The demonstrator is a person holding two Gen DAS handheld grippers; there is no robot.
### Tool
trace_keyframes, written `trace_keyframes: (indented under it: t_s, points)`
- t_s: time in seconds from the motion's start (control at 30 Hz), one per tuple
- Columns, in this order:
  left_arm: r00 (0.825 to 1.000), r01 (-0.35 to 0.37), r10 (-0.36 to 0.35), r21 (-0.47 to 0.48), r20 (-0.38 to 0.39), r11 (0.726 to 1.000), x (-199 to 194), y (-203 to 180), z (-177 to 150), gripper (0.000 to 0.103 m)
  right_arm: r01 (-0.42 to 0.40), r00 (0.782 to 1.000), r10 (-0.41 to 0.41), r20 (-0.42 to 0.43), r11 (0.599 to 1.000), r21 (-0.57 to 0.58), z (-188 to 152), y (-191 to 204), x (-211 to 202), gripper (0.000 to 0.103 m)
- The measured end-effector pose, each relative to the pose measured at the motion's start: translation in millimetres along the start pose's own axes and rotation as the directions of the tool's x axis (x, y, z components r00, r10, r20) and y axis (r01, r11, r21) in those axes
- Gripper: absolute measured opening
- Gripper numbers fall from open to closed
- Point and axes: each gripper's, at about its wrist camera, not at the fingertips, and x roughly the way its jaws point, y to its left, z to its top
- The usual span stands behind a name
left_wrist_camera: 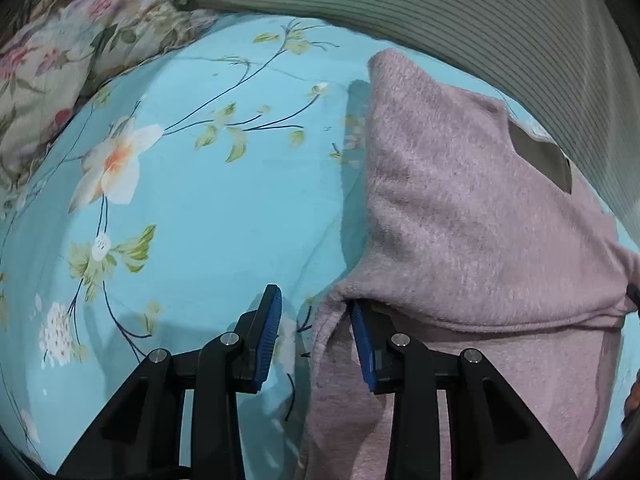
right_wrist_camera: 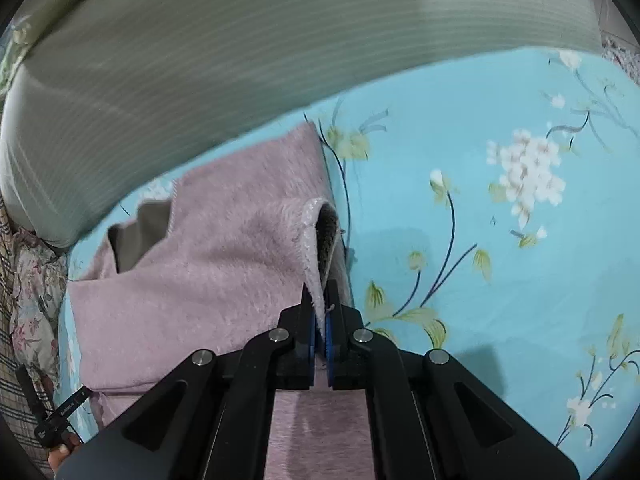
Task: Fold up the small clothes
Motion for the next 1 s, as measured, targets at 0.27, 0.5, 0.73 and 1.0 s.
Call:
trace_keyframes:
  t_s: [0.27,0.5,0.73,1.0]
  points:
    - [0.999,0.028,-0.032,-0.097,-0.036,0.995,13.8,20.0,4.8,0.029,-0.005,1.0,0.006,-0.03,1.0,0.017,0.8,-6.6,-11.1,0.007]
    - [0.997,0.055,-0.061,-0.128,-0.047,0.99,15.3,32.6,7.3,0.029,-0.029,0.997,0.032,0.065,0.999,-0.04,9.0,10.8,-39.2,0.01]
    - [0.991,0.107,-0.121,-0.206,-0.056,0.973,19.8,45.3,7.1,0.03,-0.06,0.994,0.062,-0.089,0.998,0.022,2.6,-2.0,11.1,0.01]
    - [0.966,0.218,-0.25,-0.316,-0.067,0.924,24.2,71.4,4.0,0.031,-0.133,0.989,0.13,-0.073,0.99,-0.038,-10.8,1.1,-41.6,0.04]
